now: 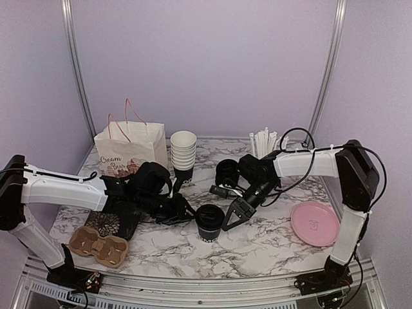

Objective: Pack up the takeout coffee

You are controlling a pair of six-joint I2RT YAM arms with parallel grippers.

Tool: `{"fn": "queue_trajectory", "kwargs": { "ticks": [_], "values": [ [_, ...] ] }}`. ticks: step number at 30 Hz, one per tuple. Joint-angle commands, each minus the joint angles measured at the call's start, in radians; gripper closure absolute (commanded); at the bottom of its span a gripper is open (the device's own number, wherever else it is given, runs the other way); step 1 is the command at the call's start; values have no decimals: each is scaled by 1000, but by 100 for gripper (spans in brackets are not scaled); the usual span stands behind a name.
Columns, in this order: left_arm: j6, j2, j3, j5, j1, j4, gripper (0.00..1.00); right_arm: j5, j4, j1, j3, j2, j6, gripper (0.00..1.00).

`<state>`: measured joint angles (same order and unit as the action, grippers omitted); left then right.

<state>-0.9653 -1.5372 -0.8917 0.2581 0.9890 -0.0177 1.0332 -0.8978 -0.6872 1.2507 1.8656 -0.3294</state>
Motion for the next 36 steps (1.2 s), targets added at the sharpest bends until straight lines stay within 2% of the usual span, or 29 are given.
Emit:
{"fn": "queue_trajectory", "kwargs": {
  "ticks": [1, 7, 13, 16, 20, 24, 30, 36],
  "values": [
    [1, -35, -21, 46, -1, 12, 74, 49, 5, 0, 44, 31, 1, 56],
    [28, 7, -48, 35, -4, 86, 73, -3, 1, 30, 52, 5, 1, 53],
    [17, 75, -33, 23, -3, 122, 71, -60, 13, 128, 80, 4, 34, 55],
    [14, 108, -25, 9, -3, 123, 66, -61, 13, 142, 93, 9, 33, 55],
    [20, 144, -29, -76, -14, 133, 54, -69, 10, 142, 95, -10, 28, 55],
    [43, 86, -64, -69, -64, 130, 49, -44, -9, 138, 84, -46, 27, 50],
    [92, -10, -120, 16, -72, 34, 36, -45, -13, 89, 38, -61, 23, 45],
    [63, -37, -83, 81, -71, -101, 35, -28, -18, 62, 66, -24, 13, 48]
  ]
}}
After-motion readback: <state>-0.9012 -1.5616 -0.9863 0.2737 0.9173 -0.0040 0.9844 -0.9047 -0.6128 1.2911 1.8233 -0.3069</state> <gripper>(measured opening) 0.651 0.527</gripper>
